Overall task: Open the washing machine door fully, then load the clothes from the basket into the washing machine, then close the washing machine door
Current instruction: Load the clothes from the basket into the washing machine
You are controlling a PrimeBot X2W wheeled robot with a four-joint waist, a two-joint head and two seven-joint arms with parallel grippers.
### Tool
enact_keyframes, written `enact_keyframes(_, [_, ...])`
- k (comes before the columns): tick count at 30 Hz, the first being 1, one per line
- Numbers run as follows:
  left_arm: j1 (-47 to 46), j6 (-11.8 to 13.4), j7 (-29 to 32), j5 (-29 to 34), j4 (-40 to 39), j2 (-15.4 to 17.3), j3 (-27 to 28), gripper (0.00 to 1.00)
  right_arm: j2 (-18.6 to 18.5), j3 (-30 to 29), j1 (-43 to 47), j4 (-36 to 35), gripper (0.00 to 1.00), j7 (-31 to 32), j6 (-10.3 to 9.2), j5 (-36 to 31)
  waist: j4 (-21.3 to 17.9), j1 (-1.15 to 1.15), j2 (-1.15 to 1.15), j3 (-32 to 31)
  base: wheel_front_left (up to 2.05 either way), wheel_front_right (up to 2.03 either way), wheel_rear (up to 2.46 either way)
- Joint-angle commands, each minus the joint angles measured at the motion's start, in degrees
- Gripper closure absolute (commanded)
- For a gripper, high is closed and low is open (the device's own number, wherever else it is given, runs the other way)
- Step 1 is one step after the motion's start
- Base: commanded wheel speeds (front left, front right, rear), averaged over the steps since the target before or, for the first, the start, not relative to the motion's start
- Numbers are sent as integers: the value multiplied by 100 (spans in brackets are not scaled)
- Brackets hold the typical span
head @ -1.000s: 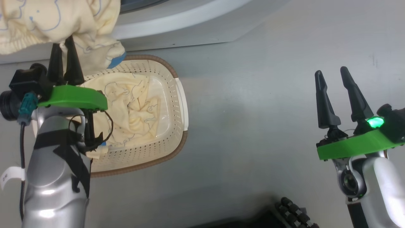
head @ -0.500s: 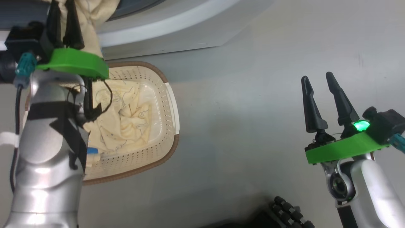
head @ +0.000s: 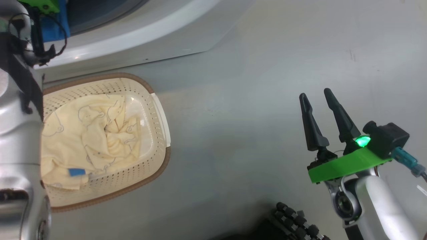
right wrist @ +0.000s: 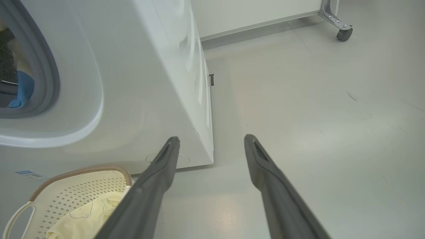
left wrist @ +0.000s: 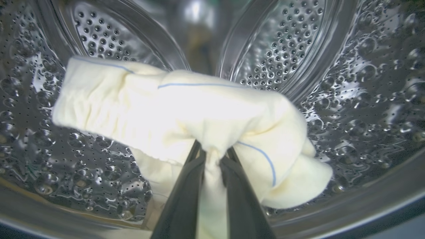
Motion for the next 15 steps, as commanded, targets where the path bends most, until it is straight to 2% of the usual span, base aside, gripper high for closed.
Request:
enact_keyframes(1, [-315,44,-118,34,27,316,109,100,-34,147,178,-112,0,-55,-16,47,-64,0,0,23,0,0,0])
enact_keyframes(9, [-1130,128,-515,-31,1154,618,224,100,-181,257,299,-101,0,-55,-16,59,-192,0,0,175,0,0,0])
enact_keyframes(15, [-1587,239,-684,10,1574,677,168,100,-222,254,342,-119,0,-55,-16,79,-222,0,0,282,0,0,0])
